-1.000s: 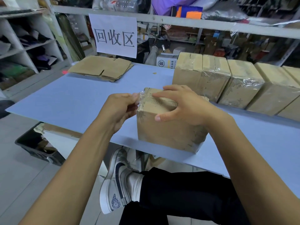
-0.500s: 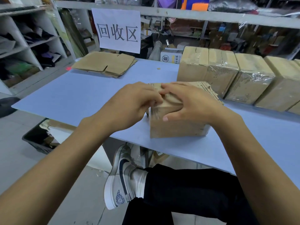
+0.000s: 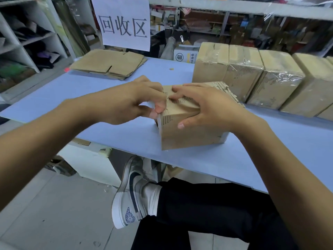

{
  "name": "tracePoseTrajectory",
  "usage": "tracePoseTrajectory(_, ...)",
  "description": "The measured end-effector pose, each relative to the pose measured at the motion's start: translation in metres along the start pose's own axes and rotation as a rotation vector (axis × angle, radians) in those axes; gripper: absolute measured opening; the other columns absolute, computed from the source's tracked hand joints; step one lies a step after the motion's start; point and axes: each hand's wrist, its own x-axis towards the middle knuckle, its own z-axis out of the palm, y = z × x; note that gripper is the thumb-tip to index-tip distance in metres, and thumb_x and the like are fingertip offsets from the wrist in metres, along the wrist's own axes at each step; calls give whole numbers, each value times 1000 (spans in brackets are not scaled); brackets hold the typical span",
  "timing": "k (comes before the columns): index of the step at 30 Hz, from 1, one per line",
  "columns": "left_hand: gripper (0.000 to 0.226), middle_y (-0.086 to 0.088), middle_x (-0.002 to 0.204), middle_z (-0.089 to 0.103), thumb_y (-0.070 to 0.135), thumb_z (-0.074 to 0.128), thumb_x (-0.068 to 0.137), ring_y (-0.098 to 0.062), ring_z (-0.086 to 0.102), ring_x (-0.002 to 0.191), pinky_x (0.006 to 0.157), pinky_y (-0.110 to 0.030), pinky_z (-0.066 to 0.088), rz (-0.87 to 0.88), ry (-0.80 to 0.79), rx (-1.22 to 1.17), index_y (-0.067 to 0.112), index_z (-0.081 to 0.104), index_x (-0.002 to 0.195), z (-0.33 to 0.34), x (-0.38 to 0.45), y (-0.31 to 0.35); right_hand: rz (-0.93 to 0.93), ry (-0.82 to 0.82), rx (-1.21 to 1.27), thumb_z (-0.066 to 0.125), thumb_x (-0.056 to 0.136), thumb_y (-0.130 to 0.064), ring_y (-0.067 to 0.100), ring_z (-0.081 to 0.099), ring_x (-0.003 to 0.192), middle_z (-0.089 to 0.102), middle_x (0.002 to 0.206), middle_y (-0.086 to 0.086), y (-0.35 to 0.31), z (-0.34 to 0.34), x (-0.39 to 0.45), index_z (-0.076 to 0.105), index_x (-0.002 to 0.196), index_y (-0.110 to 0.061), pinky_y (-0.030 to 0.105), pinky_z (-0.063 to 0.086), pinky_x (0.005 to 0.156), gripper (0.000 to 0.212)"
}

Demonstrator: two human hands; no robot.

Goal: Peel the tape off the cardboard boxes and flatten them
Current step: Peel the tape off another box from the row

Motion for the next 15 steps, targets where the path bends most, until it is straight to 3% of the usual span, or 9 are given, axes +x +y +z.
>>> tracePoseTrajectory(2,24,12,98,56,10,63,96,-15,48,105,90,-15,40,-34,56,-223,31,59,85,5,-13,-8,-1,1,-6,85,71,-49,6,30,147,42,154,-22,1,-1,0,54,139,-40,42,31,117,76)
tracePoseTrajectory(5,8,7,106,63,23,67,87,-15,58,112,92,-20,49,-99,336,-501,24,59,86,29,-25,-9,9,4,-24,82,71,-57,5,33,144,45,151,-23,-4,-2,-2,55,136,-41,42,33,116,71)
tracePoseTrajectory(6,14,6,113,61,25,72,82,-12,58,116,92,-19,50,-122,426,-534,22,59,87,38,-25,-6,28,13,-20,78,69,-66,7,39,140,49,148,-22,-9,-2,-2,58,131,-42,43,36,113,70)
tracePoseTrajectory(9,31,5,127,50,25,87,72,-8,56,121,90,-15,52,-195,629,-437,21,59,84,55,-20,5,129,59,-4,52,57,-89,14,58,115,64,127,-15,-25,0,5,62,113,-38,44,49,95,77)
tracePoseTrajectory(12,21,2,114,58,11,80,83,-2,59,111,81,-11,52,-231,785,-326,17,61,80,55,-15,8,183,165,48,42,71,-86,15,61,96,68,107,-11,-36,7,9,62,95,-33,42,52,82,61)
tracePoseTrajectory(15,18,5,102,65,14,76,87,3,62,100,77,-14,53,-290,845,-243,15,60,79,54,-11,10,202,243,27,46,82,-78,16,53,94,61,93,-12,-46,17,5,56,87,-29,39,43,74,50)
